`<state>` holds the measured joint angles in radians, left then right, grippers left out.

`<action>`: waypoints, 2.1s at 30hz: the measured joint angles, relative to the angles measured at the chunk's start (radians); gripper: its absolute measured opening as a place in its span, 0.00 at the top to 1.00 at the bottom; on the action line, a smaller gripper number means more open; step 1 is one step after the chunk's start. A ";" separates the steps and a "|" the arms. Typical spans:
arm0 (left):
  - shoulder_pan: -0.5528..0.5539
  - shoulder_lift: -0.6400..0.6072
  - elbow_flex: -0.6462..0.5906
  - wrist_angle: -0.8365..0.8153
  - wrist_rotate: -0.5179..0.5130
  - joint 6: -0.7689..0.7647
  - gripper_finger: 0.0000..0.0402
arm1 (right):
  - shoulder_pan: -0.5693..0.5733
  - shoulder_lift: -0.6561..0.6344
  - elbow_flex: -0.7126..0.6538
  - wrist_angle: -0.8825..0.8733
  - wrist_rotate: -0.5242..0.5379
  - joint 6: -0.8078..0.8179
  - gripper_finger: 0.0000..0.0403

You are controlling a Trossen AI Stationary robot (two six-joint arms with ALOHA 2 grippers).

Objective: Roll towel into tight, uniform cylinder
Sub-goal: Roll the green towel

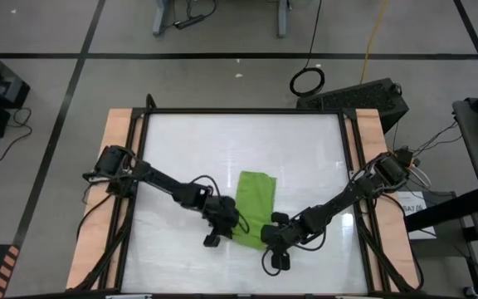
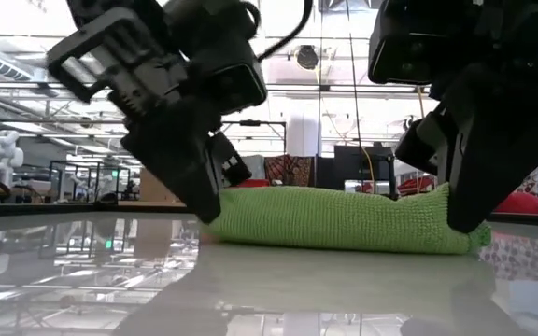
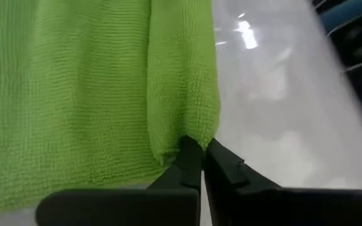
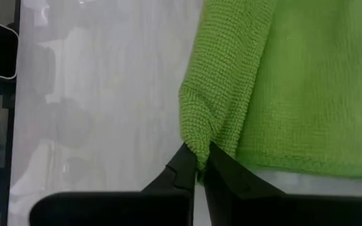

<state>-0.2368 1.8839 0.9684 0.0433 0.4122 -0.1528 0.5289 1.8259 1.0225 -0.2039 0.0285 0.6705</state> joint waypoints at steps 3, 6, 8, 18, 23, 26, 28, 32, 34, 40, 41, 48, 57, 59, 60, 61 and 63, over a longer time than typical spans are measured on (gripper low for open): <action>0.033 0.000 0.000 0.004 0.096 -0.082 0.99 | 0.000 -0.009 0.000 -0.016 -0.010 0.046 0.97; 0.056 0.000 0.000 0.003 0.148 -0.155 0.99 | -0.011 -0.030 0.000 -0.035 -0.024 0.126 0.97; 0.067 0.000 0.000 0.002 0.179 -0.190 0.99 | -0.022 -0.048 0.000 -0.054 -0.024 0.169 0.97; 0.121 0.000 -0.010 -0.012 0.242 -0.338 0.99 | -0.022 -0.168 0.000 -0.097 0.135 -0.046 0.72; 0.149 0.000 -0.020 -0.029 0.243 -0.366 0.99 | 0.041 -0.166 0.000 -0.094 0.180 -0.309 0.62; 0.164 0.000 -0.022 -0.032 0.243 -0.367 1.00 | 0.077 -0.132 0.000 -0.087 0.222 -0.431 0.60; 0.175 0.000 -0.022 -0.031 0.243 -0.377 1.00 | 0.097 -0.103 0.000 -0.083 0.287 -0.459 0.60; 0.192 0.000 -0.022 -0.026 0.242 -0.392 1.00 | 0.121 -0.052 0.000 -0.029 0.386 -0.529 0.60; 0.200 0.000 -0.022 -0.026 0.249 -0.397 1.00 | 0.123 -0.024 0.000 -0.015 0.435 -0.552 0.60; 0.212 0.038 -0.020 -0.017 0.333 -0.444 1.00 | 0.113 0.021 0.000 0.012 0.537 -0.529 0.60; 0.212 0.046 -0.018 -0.013 0.348 -0.445 1.00 | 0.110 0.027 0.000 0.006 0.540 -0.516 0.60; 0.216 0.054 -0.018 0.004 0.374 -0.471 1.00 | 0.089 0.075 0.000 0.009 0.476 -0.383 0.66; 0.214 0.039 -0.021 -0.005 0.375 -0.425 0.81 | 0.084 0.045 0.000 -0.011 0.393 -0.212 0.97; 0.207 0.021 -0.023 -0.012 0.353 -0.384 0.73 | 0.077 0.032 0.000 -0.026 0.353 -0.169 0.97; 0.206 0.009 -0.024 -0.014 0.351 -0.366 0.70 | 0.072 0.026 0.000 -0.035 0.326 -0.152 0.98; 0.205 -0.006 -0.024 -0.012 0.346 -0.351 0.66 | 0.066 0.021 0.000 -0.038 0.299 -0.139 0.98; 0.203 -0.034 -0.022 -0.004 0.343 -0.320 0.59 | 0.056 0.014 0.000 -0.037 0.255 -0.124 0.99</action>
<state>-0.0339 1.8497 0.9466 0.0394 0.7553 -0.4730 0.5845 1.8403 1.0229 -0.2413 0.2832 0.5469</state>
